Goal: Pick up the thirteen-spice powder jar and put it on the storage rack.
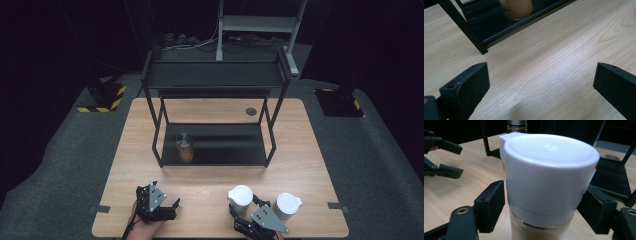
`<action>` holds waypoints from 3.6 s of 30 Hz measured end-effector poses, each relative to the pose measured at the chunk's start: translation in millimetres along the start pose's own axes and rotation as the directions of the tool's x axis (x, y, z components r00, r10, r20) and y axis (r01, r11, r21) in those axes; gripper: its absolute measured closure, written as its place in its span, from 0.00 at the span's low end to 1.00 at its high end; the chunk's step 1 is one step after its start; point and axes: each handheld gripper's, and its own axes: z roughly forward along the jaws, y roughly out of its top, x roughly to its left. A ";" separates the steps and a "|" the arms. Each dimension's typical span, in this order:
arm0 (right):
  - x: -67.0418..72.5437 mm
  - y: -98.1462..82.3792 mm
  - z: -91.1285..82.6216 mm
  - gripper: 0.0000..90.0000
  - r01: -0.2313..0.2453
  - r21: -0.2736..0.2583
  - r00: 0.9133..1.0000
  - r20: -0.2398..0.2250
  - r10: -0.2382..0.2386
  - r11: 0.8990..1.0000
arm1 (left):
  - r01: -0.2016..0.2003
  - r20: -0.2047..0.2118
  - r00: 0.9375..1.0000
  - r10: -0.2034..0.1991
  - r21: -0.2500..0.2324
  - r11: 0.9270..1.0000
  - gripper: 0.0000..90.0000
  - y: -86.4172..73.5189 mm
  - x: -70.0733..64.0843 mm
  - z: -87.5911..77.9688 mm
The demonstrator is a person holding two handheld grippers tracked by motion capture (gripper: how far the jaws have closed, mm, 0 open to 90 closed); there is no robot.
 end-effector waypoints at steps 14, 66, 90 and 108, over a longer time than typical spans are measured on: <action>-7.4 -2.0 2.9 0.34 -0.011 -0.008 1.000 -0.025 0.011 1.000 | 0.003 0.001 1.000 -0.003 -0.002 1.000 0.01 -0.3 0.4 -0.2; -9.6 51.4 31.3 0.34 0.018 -0.076 0.998 -0.055 -0.022 0.997 | 0.019 0.019 1.000 -0.018 -0.011 1.000 0.01 -2.2 5.4 -1.0; -18.3 61.5 79.7 0.34 -0.011 -0.070 0.999 -0.040 0.008 0.997 | 0.029 0.032 0.999 -0.028 -0.019 0.999 0.01 -3.8 8.7 -1.5; -19.7 70.1 111.8 0.34 -0.006 -0.075 1.000 -0.022 0.004 0.997 | 0.032 0.034 0.999 -0.031 -0.023 0.999 0.01 -4.7 9.5 -2.1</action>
